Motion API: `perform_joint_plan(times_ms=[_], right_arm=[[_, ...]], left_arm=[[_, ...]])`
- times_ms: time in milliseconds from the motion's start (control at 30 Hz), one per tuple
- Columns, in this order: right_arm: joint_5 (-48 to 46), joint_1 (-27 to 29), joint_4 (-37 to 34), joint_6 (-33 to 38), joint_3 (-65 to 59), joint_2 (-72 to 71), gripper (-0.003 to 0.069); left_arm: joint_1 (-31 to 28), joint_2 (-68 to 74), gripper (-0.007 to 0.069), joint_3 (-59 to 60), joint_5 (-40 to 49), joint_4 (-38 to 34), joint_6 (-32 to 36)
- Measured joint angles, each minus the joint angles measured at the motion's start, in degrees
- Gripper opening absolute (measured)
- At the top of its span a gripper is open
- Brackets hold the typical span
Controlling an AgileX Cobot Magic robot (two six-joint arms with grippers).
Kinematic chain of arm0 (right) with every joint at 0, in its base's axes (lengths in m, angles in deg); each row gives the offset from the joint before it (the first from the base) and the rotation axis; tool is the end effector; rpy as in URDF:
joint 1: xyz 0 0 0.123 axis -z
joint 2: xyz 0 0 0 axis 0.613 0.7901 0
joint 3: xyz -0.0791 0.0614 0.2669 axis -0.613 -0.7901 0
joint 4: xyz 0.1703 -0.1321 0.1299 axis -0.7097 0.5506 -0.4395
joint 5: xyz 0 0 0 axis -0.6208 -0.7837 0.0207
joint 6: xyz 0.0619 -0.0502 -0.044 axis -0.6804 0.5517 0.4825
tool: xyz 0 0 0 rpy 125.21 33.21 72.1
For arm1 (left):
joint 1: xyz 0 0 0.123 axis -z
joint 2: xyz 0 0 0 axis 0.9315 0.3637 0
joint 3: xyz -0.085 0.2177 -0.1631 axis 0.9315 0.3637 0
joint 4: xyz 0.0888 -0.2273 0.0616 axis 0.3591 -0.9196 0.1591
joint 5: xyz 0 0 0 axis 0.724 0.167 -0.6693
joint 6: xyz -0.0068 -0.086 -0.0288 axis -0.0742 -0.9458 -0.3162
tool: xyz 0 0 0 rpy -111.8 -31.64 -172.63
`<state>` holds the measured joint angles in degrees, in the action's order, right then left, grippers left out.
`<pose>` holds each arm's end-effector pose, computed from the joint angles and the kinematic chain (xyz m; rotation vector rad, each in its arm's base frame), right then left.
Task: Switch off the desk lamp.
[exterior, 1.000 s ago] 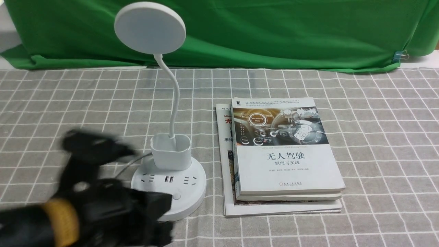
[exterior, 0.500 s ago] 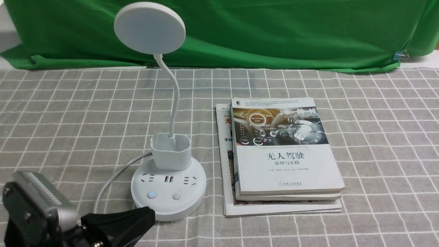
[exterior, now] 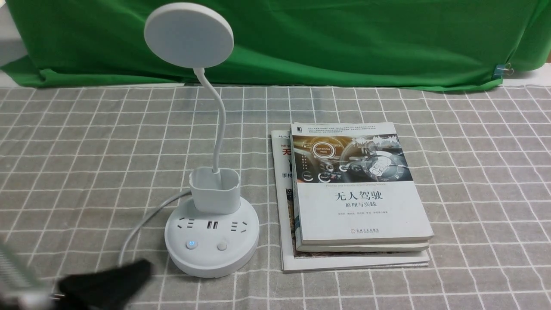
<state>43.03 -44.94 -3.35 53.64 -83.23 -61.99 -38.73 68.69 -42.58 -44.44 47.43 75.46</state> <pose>0.0551 0.0076 0.1917 -0.0964 1.6926 0.1125 0.0853 -0.0501 0.2134 0.4839 1.6936 -0.3713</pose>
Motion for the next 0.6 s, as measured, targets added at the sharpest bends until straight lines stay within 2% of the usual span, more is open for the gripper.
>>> perform_joint_plan(times_ms=[100, 133, 167, 200, 233, 267, 333, 433, 500, 600], right_arm=[[0.0, 0.0, 0.0, 0.0, 0.0, 0.0, 0.0036], [0.0, 0.0, 0.0, 0.0, 0.0, 0.0, 0.0036], [0.0, 0.0, 0.0, 0.0, 0.0, 0.0, 0.0036], [0.0, 0.0, 0.0, 0.0, 0.0, 0.0, 0.0036], [0.0, 0.0, 0.0, 0.0, 0.0, 0.0, 0.0036], [0.0, 0.0, 0.0, 0.0, 0.0, 0.0, 0.0036], [0.0, 0.0, 0.0, 0.0, 0.0, 0.0, 0.0036], [0.0, 0.0, 0.0, 0.0, 0.0, 0.0, 0.0036], [0.0, 0.0, 0.0, 0.0, 0.0, 0.0, 0.0036], [0.0, 0.0, 0.0, 0.0, 0.0, 0.0, 0.0036]], left_arm=[[-7.8, -5.7, 0.0001, 1.3, 0.4, -0.9, 1.2], [-13.9, -9.6, 0.0001, 2.4, 0.4, -1.4, 1.8], [-15.4, -10.5, 0.0001, 2.7, 0.4, -1.6, 1.8], [-20.4, -13.6, 0.0001, 3.7, 0.9, -2.4, 2.0], [-21.1, -14.0, 0.0001, 3.8, 1.2, -2.6, 2.0], [-26.3, -17.1, 0.0001, 4.3, 2.1, -3.7, 2.2], [-31.3, -20.6, 0.0001, 4.4, 4.7, -5.6, 2.2], [-34.9, -24.6, 0.0001, 4.4, 10.7, -7.8, 3.2], [-35.4, -25.7, 0.0001, 4.4, 16.1, -9.5, 5.6], [-35.5, -25.9, 0.0001, 4.5, 19.5, -10.6, 9.0]])
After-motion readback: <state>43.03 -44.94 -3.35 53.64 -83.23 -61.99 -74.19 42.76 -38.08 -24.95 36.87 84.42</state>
